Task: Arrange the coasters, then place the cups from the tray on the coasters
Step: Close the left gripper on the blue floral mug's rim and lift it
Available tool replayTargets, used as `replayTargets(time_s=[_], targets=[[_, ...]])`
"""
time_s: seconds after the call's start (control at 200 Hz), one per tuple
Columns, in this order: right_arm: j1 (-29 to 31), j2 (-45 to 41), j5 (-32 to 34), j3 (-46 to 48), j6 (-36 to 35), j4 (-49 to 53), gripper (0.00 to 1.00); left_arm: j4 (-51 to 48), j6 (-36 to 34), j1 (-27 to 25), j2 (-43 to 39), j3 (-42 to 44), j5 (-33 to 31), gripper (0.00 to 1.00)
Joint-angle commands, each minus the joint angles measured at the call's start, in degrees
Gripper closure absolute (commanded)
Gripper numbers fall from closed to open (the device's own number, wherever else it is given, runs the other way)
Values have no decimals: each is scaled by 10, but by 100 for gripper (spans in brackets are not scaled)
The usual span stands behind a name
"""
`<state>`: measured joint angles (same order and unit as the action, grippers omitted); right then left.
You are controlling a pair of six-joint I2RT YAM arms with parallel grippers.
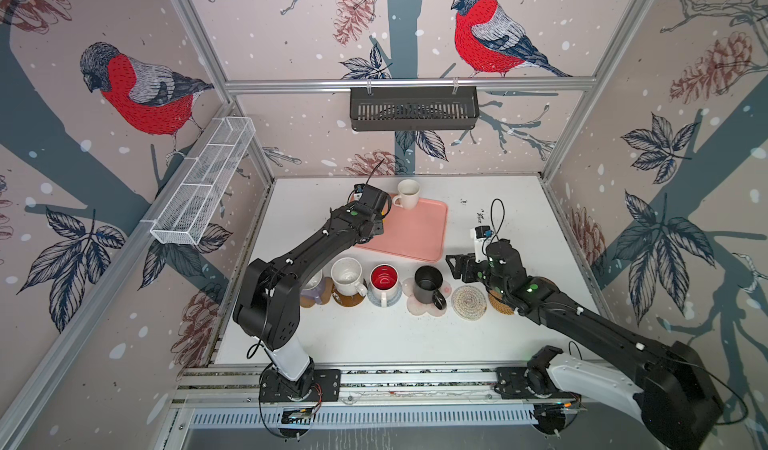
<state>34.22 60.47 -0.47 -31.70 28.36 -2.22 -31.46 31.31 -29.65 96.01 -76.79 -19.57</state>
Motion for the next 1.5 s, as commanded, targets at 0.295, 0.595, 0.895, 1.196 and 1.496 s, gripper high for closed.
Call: replayTargets(time_s=[0.295,0.595,0.895,1.196,1.496], targets=[[0,-24,29,10,5,-16,5,26,31,1,17,35,-3,42],[-1,-34,35,14,6,-16,4,29,36,6,45,13,-3,41],[-2,-35,35,15,7,-16,4,43,39,15,73,14,6,44],[-2,-31,35,16,7,-17,4,56,38,24,106,0,10,48],[-4,-26,32,16,7,-21,4,59,32,38,128,-21,12,57]])
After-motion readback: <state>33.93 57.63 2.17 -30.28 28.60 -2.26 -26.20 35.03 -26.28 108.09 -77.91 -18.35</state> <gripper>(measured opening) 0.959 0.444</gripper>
